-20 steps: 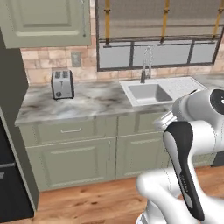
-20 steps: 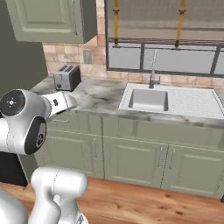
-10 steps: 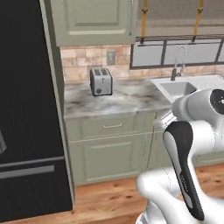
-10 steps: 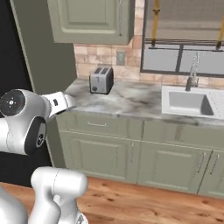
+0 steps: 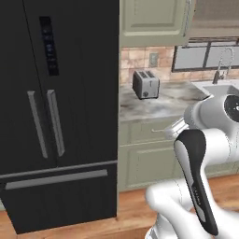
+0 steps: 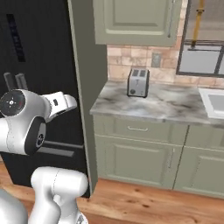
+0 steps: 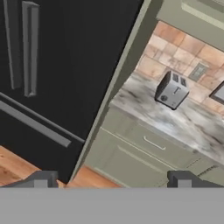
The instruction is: Pick the canned food and bar from the counter and place them in the cabinets closest to them.
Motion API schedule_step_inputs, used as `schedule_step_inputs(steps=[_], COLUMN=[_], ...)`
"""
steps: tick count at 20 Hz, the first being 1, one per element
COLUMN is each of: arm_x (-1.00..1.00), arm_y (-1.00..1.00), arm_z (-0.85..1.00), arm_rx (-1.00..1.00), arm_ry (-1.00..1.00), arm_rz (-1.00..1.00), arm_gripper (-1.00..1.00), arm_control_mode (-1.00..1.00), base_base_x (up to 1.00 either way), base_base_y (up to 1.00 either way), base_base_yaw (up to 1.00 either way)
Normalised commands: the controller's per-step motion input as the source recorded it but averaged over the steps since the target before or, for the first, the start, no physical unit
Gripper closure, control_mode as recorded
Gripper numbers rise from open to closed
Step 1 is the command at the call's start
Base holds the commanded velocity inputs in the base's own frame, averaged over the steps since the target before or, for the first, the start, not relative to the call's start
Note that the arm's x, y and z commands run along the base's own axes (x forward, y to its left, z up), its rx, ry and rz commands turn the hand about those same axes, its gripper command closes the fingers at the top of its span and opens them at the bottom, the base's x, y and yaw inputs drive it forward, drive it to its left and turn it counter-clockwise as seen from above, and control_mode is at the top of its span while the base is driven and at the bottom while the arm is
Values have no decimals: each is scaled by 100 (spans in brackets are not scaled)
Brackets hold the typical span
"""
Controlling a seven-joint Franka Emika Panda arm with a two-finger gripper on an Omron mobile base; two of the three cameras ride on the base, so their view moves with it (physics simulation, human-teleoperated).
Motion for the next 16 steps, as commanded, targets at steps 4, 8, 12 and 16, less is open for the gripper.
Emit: schedule_step_inputs(steps=[4, 8, 12, 16], arm_x=[0, 0, 0, 0], arm_y=[0, 0, 0, 0], arm_z=[0, 0, 0, 0], arm_rx=[0, 0, 0, 0], arm_ry=[0, 0, 0, 0], arm_rz=[0, 0, 0, 0], arm_gripper=[-100, -100, -100, -100], arm_control_mode=[100, 100, 100, 100], base_base_x=[-23, -23, -23, -23], base_base_y=[98, 97, 96, 95], base_base_yaw=[0, 0, 0, 0])
